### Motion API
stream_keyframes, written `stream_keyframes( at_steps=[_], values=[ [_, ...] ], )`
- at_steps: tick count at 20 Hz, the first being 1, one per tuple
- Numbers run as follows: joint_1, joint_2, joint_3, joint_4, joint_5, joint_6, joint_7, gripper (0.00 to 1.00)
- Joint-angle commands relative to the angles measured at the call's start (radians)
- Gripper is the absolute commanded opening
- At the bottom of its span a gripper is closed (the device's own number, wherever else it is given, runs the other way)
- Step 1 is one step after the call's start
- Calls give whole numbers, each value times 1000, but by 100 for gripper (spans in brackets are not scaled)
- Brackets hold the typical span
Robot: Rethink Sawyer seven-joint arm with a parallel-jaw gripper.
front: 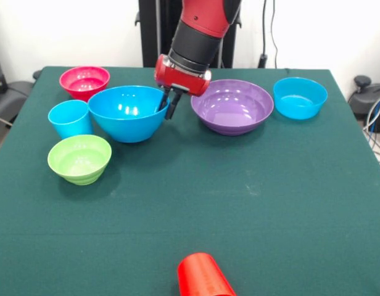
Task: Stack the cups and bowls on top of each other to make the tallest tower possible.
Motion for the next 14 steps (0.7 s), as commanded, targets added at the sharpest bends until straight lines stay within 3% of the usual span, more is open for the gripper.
stream_keyframes(
  at_steps=[1, 14],
  values=[
    [58, 20, 97, -56, 120, 91, 195, 0],
    [159, 76, 48, -126, 277, 163, 190, 0]
  ],
)
